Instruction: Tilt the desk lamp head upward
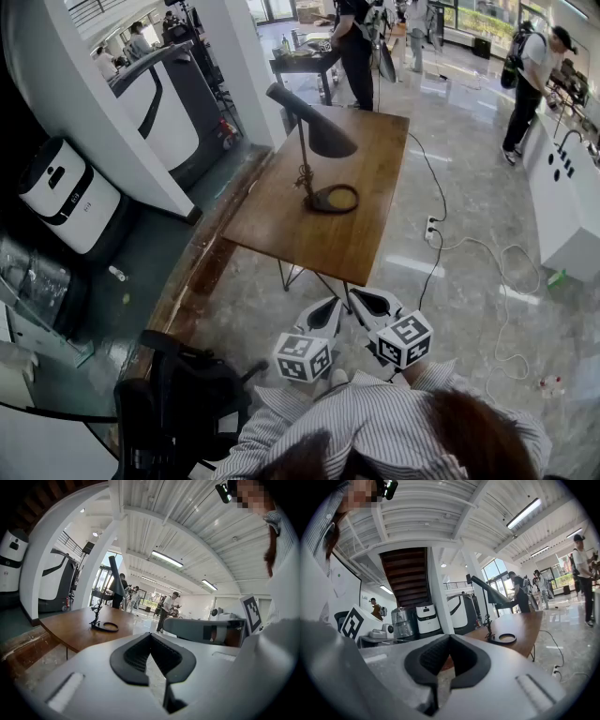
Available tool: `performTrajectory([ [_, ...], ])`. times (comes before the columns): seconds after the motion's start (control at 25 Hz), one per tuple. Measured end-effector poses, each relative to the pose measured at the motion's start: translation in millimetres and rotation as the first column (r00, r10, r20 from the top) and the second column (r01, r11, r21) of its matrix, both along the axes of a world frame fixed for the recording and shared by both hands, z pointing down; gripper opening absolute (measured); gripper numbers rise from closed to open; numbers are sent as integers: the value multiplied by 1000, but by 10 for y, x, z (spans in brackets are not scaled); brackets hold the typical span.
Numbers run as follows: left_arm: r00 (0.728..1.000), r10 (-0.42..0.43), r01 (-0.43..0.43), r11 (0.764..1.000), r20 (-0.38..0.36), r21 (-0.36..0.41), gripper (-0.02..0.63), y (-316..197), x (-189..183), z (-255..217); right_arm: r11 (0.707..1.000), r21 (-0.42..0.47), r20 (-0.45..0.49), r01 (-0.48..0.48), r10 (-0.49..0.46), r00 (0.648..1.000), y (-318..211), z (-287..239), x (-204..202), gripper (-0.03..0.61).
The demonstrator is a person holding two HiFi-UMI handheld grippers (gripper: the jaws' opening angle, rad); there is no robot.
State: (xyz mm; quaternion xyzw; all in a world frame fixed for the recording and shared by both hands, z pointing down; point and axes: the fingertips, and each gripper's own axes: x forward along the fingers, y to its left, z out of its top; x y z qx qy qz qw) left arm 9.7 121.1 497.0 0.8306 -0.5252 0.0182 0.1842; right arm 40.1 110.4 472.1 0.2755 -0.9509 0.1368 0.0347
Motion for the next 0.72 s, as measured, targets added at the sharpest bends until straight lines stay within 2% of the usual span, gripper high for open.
performTrajectory([
  [0.32, 1000, -2, 2, 1000, -15, -7, 3, -114, 16, 31, 1000, 2, -9, 15, -15, 1000, -71, 31, -34, 0],
  [0.44, 1000, -8, 8, 1000, -13, -1, 3, -177, 37, 33, 1000, 3, 14, 22, -22, 1000, -123, 22, -4, 0],
  [0.56, 1000, -21, 21, 1000, -13, 11, 3, -285, 18, 13, 999, 27, 61, 33, -34, 998, -216, -48, 27, 0],
  [0.72, 999, -33, 34, 999, -41, 32, 3, -375, -31, -33, 998, 70, 51, 11, -15, 999, -324, -84, 70, 0],
])
